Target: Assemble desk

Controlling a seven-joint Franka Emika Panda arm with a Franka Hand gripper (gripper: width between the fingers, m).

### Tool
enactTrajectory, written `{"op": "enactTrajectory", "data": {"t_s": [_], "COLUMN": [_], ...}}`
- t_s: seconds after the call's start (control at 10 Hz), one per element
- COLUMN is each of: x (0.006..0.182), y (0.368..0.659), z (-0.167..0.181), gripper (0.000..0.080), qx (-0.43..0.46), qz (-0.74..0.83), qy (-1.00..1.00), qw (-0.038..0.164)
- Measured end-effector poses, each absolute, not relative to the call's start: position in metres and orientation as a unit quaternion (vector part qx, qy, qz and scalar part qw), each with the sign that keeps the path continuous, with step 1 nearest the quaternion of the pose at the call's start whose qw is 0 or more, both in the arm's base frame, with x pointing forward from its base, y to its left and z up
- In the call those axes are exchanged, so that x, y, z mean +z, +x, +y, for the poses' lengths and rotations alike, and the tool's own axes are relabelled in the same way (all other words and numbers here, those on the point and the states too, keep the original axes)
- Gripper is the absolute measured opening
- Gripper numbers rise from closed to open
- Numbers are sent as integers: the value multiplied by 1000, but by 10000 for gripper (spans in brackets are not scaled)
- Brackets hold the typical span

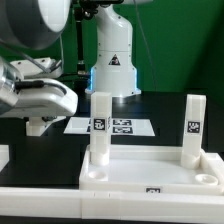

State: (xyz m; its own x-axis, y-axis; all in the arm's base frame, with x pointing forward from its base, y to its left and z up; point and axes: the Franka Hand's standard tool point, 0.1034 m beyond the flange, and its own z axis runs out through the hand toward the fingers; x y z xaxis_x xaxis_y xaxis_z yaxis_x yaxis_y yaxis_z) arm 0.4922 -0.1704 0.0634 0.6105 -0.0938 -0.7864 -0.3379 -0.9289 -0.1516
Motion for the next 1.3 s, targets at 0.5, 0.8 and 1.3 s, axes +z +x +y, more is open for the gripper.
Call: {"op": "enactTrajectory", "data": {"t_s": [0.5, 0.8, 1.3], "x": [65, 106, 121], "y": [519, 553, 572], "z": [-178, -169, -166], "gripper": [291, 291, 291], "qx": [360, 258, 118], "qz": [115, 107, 116], "qy": [-918, -955, -984], "qw": [120, 99, 62]}}
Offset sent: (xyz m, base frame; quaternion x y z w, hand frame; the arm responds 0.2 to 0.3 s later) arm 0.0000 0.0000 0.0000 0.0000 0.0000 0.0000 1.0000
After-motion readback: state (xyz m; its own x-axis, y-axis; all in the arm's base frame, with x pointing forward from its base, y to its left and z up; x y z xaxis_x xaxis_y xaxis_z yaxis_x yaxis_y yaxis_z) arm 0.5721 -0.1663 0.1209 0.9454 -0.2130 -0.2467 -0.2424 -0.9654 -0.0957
